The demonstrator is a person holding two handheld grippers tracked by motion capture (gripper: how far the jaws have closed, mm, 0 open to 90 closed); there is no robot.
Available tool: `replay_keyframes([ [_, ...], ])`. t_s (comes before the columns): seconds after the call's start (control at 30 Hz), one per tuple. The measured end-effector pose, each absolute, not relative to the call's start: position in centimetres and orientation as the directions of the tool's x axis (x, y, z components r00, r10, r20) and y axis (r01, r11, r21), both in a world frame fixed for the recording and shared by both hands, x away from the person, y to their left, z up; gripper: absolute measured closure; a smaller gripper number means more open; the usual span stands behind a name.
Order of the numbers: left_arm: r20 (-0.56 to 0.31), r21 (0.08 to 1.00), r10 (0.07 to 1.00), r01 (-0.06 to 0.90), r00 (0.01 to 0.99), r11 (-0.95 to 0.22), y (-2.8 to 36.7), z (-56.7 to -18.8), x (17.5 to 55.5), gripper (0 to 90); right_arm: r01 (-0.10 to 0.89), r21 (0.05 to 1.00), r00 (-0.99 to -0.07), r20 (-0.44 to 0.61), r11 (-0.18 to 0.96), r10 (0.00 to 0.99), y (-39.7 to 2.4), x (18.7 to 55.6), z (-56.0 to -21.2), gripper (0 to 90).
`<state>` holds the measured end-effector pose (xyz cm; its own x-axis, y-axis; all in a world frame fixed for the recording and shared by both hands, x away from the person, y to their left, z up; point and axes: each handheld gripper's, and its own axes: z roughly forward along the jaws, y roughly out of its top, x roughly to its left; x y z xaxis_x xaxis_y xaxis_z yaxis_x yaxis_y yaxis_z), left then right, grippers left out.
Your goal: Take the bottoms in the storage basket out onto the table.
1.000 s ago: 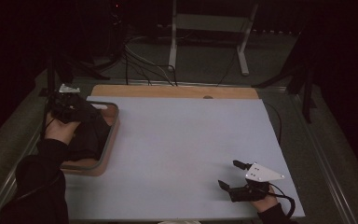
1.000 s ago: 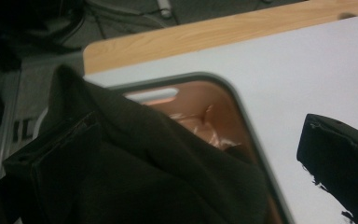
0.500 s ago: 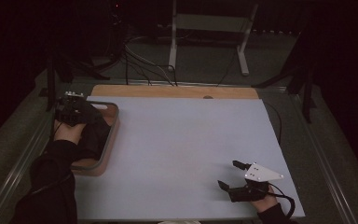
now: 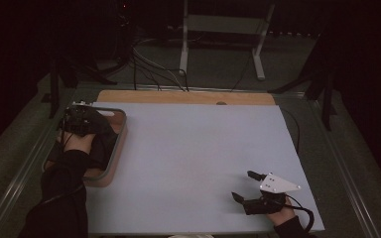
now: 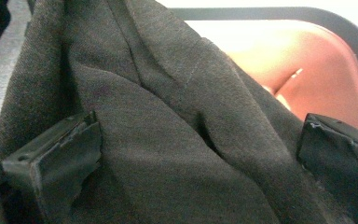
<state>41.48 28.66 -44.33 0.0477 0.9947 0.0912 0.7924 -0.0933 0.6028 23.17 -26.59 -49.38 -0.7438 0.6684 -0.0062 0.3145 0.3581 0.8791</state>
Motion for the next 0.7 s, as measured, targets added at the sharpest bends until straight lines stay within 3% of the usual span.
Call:
replay_keyframes([
  [0.3,0.156,0.591,0.987,0.798,0.025,-0.114,28.3,-45.5,41.3,0.2,0.310,0.879,-0.746,-0.012,0.363,0.666,-26.6,23.2,-49.4,9.2],
  [0.57,0.081,0.535,0.996,0.842,0.031,-0.069,29.8,-45.9,41.7,0.6,0.307,0.878,-0.747,-0.016,0.367,0.664,-26.5,23.1,-49.4,9.2],
  [0.7,0.049,0.523,0.997,0.849,0.061,-0.078,30.3,-45.9,41.8,9.2,0.310,0.878,-0.748,-0.012,0.365,0.664,-26.5,23.2,-49.5,9.2],
])
